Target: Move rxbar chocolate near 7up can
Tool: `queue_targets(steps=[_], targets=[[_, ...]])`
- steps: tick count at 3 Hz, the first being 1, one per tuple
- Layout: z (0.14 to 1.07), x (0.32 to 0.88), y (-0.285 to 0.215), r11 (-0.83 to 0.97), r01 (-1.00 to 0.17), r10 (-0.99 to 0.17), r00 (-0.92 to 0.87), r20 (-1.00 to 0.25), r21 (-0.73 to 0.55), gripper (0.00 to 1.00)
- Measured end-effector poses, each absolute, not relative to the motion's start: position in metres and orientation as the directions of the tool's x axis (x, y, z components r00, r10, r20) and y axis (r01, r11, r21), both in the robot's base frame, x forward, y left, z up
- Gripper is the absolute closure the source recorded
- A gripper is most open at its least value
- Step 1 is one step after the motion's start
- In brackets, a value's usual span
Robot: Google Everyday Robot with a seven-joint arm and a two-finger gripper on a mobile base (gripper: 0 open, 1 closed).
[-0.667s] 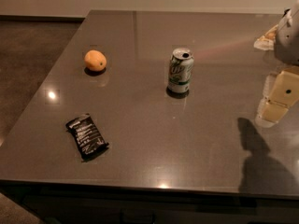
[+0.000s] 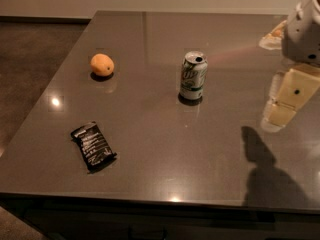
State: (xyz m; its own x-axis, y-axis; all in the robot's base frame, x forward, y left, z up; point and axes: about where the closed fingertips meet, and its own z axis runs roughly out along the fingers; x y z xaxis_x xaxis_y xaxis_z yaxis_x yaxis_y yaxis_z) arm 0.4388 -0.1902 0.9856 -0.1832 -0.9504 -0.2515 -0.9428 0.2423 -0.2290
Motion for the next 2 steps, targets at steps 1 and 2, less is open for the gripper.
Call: queue_targets(steps=[1, 2], targets=[[0.99, 0.439, -0.145, 0.212, -0.957, -0.941, -0.144, -0.307, -0.2, 0.0], [0.992, 0.434, -0.088, 0.199, -0.964, -0.926, -0.125, -0.356, -0.178, 0.0]])
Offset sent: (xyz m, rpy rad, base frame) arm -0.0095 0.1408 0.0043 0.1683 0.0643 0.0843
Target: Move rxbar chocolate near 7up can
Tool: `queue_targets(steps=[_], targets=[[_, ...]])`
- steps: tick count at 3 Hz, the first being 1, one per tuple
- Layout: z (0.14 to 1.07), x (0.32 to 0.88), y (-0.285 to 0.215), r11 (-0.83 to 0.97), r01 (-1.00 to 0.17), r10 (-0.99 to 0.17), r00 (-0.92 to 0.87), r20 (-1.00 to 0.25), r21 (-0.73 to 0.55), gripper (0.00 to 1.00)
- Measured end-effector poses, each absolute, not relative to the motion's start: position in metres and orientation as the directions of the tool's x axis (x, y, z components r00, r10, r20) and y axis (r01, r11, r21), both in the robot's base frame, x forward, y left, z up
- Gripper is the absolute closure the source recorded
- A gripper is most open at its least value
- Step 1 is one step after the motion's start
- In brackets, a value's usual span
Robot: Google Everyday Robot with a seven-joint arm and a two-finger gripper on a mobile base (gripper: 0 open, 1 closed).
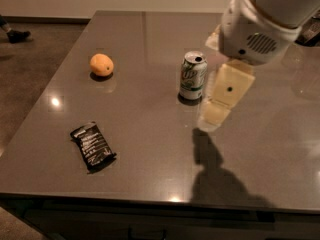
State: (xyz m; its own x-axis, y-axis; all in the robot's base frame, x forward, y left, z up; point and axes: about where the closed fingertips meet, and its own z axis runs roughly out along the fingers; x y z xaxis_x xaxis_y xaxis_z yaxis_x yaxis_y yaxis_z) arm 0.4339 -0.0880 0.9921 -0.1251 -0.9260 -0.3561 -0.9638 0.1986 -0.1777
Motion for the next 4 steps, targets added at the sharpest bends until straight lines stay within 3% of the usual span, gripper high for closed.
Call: queue_targets(steps=[4], targets=[[0.936, 0.425, 0.053, 0.258, -0.963, -0.917, -0.218, -0.333, -0.078, 0.0]])
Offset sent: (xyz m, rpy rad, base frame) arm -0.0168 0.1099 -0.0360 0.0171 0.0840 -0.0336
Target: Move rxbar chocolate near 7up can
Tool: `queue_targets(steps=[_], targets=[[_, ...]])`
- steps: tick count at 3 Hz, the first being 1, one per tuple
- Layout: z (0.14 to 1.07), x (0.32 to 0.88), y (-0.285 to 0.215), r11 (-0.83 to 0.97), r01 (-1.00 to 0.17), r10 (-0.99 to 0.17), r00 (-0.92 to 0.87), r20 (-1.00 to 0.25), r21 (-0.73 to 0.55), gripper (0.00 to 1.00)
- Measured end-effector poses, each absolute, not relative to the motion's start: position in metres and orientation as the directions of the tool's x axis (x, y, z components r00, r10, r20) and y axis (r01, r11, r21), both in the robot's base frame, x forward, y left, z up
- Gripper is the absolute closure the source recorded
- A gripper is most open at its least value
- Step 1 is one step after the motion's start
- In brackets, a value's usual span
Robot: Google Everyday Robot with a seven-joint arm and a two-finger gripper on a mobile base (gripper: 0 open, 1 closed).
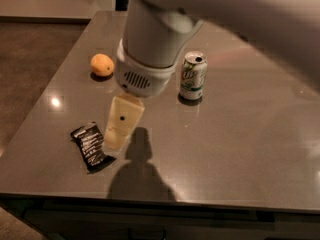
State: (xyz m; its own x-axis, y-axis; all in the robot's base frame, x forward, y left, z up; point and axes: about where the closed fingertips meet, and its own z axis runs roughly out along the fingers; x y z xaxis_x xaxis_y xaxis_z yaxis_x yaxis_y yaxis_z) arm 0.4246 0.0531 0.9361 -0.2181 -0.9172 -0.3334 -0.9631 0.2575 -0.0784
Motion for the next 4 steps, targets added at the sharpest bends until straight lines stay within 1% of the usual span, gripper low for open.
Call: queue_targets(steps=[2, 4], targets=[[0.899, 0.437, 0.085, 0.295, -0.954, -0.911, -0.263, -0.319, -0.057, 0.0], [0.874, 0.447, 0.098, 0.293, -0.952, -0.916, -0.254, -0.312, -0.088, 0.0]])
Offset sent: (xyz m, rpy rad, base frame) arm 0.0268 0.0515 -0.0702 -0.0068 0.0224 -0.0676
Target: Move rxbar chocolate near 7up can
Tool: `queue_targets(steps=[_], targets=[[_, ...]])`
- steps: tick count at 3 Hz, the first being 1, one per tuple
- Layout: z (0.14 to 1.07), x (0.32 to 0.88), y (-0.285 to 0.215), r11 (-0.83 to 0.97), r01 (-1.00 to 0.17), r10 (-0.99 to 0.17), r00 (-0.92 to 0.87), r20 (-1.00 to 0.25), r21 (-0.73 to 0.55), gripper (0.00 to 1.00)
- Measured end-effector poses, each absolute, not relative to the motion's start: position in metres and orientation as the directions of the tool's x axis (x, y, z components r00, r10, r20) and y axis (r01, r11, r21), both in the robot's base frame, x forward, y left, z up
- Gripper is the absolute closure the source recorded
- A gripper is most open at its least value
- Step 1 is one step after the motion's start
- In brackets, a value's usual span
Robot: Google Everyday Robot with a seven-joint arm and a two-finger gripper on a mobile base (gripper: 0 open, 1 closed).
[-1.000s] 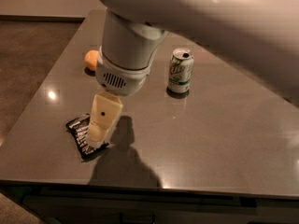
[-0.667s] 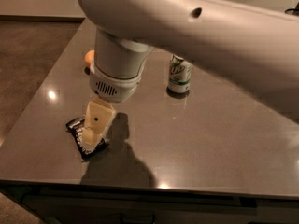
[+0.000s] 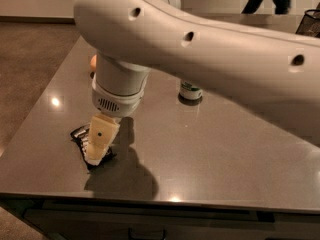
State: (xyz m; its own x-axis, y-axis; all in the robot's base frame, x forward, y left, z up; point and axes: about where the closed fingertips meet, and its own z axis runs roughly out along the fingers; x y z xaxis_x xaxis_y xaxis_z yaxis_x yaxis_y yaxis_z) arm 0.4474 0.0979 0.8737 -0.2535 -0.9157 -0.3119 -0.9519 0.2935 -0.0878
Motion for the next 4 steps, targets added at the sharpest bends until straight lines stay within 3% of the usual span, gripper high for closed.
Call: queue_targets(steps=[4], targets=[[0.838, 0.433, 0.134, 0.233, -0.967, -0.942, -0.2, -0.27, -0.098, 0.0]])
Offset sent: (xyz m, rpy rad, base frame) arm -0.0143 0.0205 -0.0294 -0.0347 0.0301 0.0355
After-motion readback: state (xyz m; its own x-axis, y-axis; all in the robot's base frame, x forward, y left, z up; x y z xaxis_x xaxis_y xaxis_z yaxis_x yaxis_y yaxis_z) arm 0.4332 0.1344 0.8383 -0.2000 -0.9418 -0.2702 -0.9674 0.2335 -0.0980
